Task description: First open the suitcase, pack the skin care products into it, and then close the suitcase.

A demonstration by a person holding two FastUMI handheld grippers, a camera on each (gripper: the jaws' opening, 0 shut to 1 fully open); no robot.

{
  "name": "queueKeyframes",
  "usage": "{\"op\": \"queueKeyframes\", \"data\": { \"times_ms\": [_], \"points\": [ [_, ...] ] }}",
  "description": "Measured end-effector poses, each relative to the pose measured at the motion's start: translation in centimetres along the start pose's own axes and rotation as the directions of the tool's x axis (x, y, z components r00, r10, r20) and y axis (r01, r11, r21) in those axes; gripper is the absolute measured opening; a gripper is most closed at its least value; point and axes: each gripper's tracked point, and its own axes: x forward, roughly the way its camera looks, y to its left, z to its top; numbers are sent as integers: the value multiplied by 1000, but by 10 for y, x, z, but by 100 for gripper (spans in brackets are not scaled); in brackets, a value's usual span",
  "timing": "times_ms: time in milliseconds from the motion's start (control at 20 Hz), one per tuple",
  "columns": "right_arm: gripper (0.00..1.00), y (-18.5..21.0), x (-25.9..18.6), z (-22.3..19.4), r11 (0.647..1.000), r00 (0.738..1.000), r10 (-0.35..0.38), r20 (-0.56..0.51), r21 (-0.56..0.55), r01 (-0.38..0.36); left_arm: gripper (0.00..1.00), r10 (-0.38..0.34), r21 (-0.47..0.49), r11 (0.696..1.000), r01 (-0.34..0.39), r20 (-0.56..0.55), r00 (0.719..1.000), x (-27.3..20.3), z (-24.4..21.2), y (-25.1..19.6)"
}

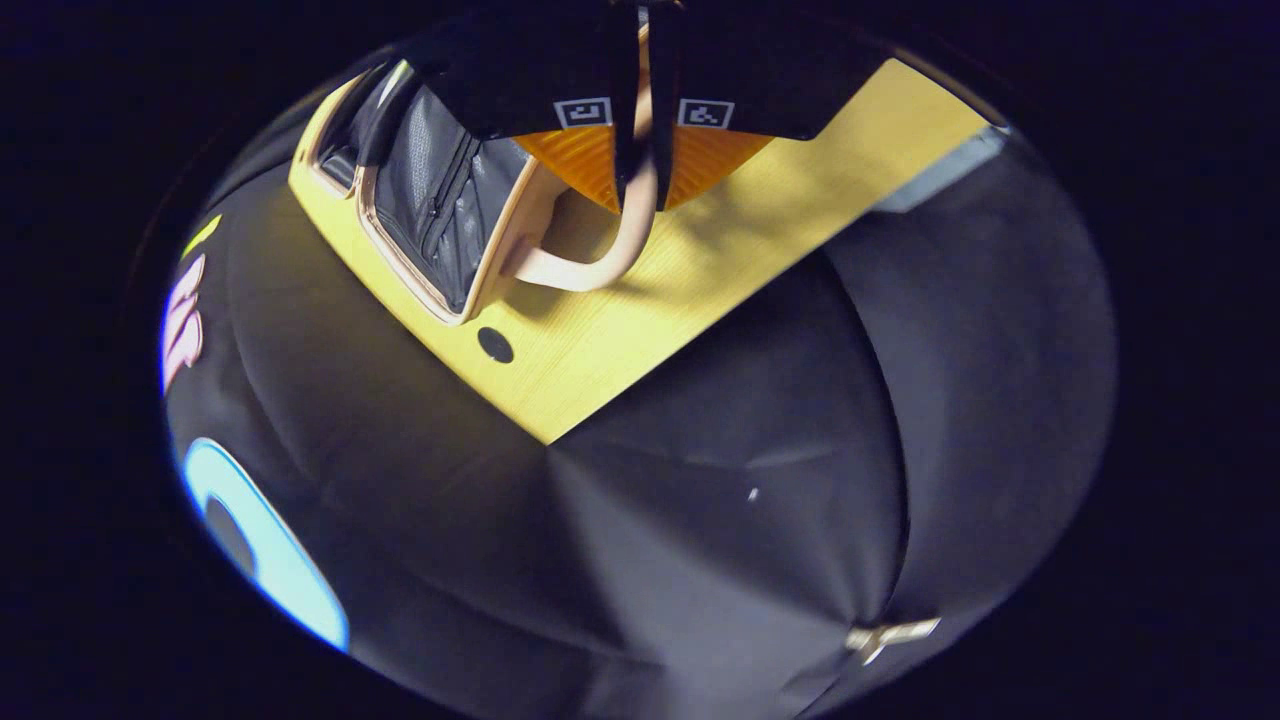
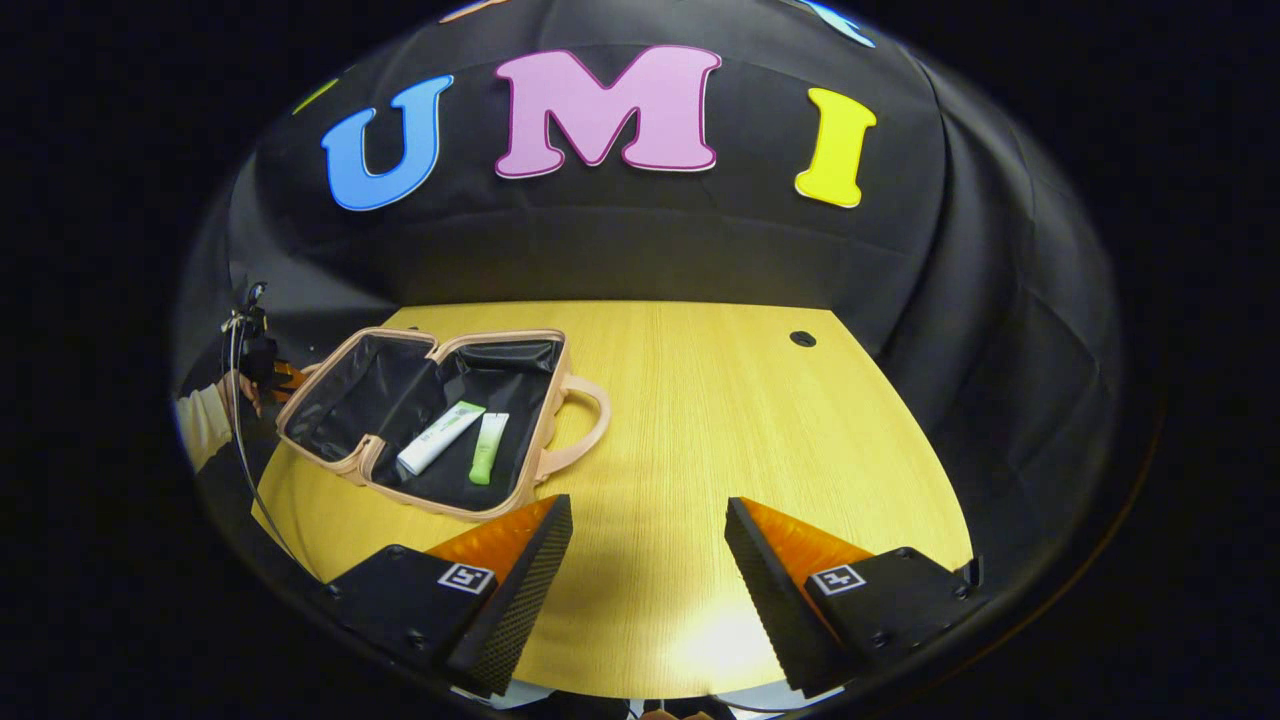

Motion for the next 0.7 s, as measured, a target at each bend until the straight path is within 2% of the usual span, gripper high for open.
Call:
{"op": "queueKeyframes", "data": {
  "times_ms": [50,200,350,550,700],
  "points": [
    [98,-3,-1,5,1000,1000,-1,16,0,1,10,-8,45,999,7,32,999,-19,10,-9],
    [98,-19,-3,22,999,997,-16,76,-29,19,8,-46,94,995,34,125,991,-72,40,-46],
    [98,-31,-2,39,999,993,0,121,-48,6,8,-129,185,978,91,203,971,-135,56,-97],
    [98,-54,-2,56,998,986,25,166,-61,-15,7,-257,354,922,160,247,935,-203,43,-205],
    [98,-73,-1,61,999,980,37,195,-41,-29,8,-364,384,885,263,219,905,-238,3,-297]
  ]
}}
